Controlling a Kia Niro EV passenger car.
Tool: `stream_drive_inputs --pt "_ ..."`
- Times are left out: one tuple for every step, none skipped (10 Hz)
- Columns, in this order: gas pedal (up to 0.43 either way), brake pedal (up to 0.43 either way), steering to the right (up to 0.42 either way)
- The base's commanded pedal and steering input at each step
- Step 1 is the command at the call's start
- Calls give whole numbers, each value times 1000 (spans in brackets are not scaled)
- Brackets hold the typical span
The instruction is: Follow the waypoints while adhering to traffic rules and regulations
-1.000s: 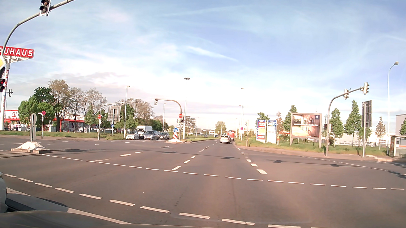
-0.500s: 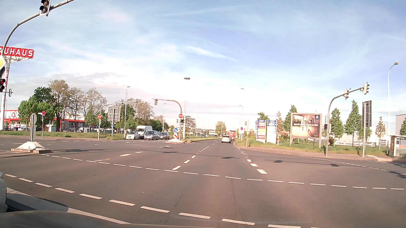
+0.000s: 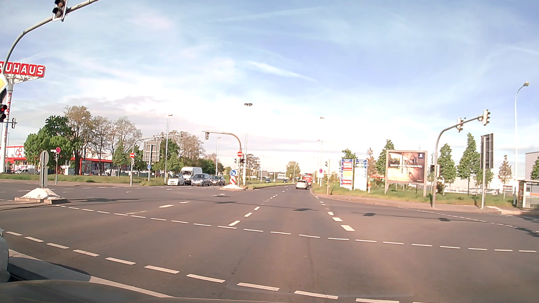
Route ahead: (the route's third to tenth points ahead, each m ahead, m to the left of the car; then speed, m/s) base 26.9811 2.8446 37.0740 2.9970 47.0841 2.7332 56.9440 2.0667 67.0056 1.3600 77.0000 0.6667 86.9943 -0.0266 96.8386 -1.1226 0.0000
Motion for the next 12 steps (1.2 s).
stream_drive_inputs --pt "0 104 -5" --pt "0 0 -5" --pt "0 0 -5" --pt "0 0 -6" --pt "79 0 -6" --pt "287 0 -6" --pt "358 0 -5" --pt "421 0 -6" --pt "449 0 -6" --pt "469 0 -6" --pt "480 0 -6" --pt "500 0 -5"
